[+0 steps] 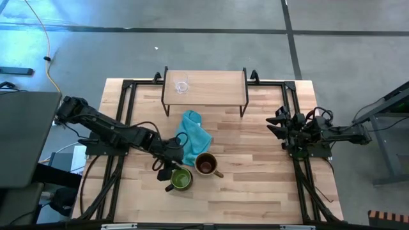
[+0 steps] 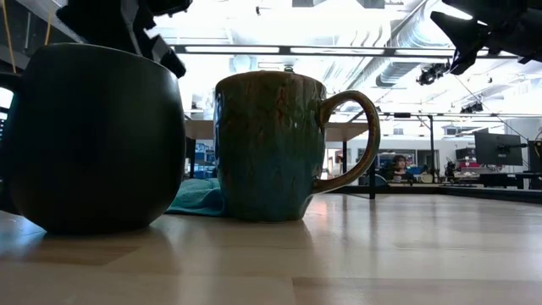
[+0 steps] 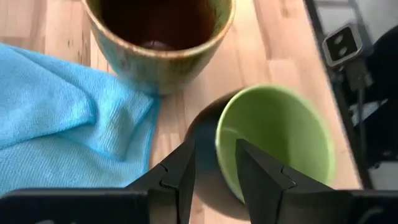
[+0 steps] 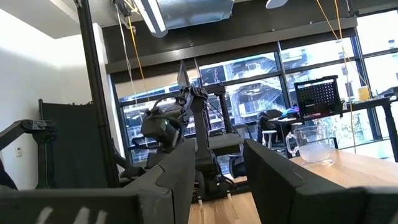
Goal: Stack small to large cups/mugs on shelf
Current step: Put the green mug on the shelf
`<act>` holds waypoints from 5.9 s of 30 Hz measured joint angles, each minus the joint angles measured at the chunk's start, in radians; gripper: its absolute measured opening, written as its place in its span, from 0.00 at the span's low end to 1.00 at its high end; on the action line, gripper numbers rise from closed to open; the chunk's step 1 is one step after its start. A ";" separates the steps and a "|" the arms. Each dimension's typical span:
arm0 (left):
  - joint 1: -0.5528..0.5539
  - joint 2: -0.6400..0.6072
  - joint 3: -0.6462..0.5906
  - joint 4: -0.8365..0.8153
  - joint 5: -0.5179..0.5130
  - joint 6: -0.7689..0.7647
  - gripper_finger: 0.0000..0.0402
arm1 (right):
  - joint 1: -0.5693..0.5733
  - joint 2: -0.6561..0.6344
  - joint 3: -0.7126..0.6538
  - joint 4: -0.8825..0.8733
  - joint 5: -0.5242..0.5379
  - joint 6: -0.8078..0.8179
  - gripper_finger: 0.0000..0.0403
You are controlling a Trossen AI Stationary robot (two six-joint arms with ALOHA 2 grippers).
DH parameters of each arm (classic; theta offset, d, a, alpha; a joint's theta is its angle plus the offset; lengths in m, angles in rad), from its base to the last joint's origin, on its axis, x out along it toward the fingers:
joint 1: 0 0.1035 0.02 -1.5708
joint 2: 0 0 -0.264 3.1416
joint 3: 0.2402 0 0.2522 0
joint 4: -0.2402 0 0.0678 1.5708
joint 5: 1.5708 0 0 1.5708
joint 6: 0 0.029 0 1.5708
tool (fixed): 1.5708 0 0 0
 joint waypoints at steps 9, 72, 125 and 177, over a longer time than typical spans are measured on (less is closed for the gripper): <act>0.000 0.058 0.000 0.040 0.009 0.043 0.26 | 0.000 0.000 0.000 0.010 0.003 0.019 0.32; -0.094 -0.037 -0.001 -0.316 -0.349 -0.549 0.02 | 0.000 0.000 0.000 -0.055 0.000 0.041 0.32; -0.092 -0.037 0.001 -0.385 -0.416 -0.549 0.09 | 0.000 0.000 0.000 -0.071 -0.003 0.014 0.32; -0.092 -0.034 -0.002 -0.336 -0.244 -0.528 0.25 | 0.000 0.000 0.000 -0.078 0.003 0.014 0.32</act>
